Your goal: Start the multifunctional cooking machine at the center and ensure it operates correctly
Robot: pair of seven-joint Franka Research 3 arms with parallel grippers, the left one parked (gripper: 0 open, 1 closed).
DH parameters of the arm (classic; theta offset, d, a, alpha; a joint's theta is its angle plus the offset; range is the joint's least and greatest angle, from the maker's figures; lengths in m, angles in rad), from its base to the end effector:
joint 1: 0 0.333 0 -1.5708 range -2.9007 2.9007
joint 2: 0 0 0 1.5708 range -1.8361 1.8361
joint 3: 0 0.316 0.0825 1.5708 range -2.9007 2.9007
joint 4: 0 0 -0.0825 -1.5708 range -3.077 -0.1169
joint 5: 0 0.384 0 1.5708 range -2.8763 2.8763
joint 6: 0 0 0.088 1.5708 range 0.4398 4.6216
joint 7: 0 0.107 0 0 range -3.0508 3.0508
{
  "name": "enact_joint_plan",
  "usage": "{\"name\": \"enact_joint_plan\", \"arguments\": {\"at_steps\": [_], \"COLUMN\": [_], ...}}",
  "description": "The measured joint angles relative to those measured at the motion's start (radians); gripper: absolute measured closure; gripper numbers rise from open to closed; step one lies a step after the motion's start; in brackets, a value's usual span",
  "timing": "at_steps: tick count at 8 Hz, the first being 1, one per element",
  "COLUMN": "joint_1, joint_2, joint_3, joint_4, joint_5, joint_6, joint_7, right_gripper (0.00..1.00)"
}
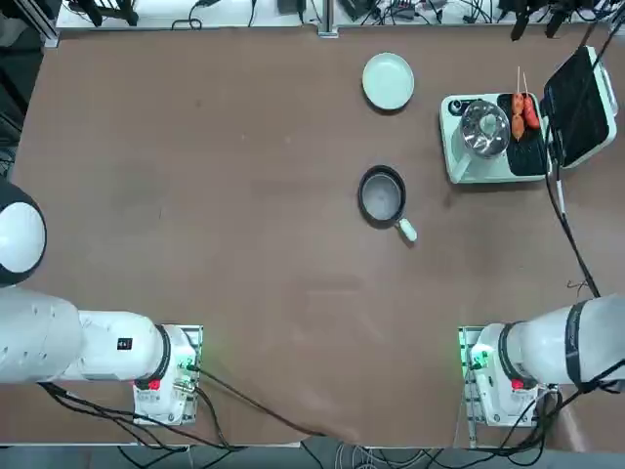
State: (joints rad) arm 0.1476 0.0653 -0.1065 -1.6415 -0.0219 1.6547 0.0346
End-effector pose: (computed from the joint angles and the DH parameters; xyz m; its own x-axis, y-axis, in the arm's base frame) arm 0.5763 0.0232 0.5614 0.9987 0.0082 -0.0507 0.0097 -0.9995 0.0304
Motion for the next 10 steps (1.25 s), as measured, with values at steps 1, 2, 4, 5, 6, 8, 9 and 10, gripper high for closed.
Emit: {"name": "enact_joint_plan", "arguments": {"at_steps": [1,2,4,5,6,8,9,10], "joint_1": [0.0,0.001,0.002,0.011,0.032,0.06,0.061,0.059], "joint_2": [0.039,0.077,0.156,0.197,0.238,0.317,0.35,0.375], "joint_3": [0.0,0.0,0.001,0.001,0.002,0.003,0.002,0.001], "joint_4": [-0.001,0.0,-0.001,-0.001,-0.001,0.002,0.006,0.01], "joint_5": [0.0,0.0,0.0,0.0,-0.001,-0.003,-0.003,-0.002], "joint_6": [0.036,0.079,0.155,0.193,0.233,0.317,0.351,0.375], "joint_7": [0.0,0.001,0.099,0.178,0.254,0.338,0.343,0.347], "right_gripper": [0.0,0.0,0.0,0.0,0.0,0.0,0.0,0.0]}}
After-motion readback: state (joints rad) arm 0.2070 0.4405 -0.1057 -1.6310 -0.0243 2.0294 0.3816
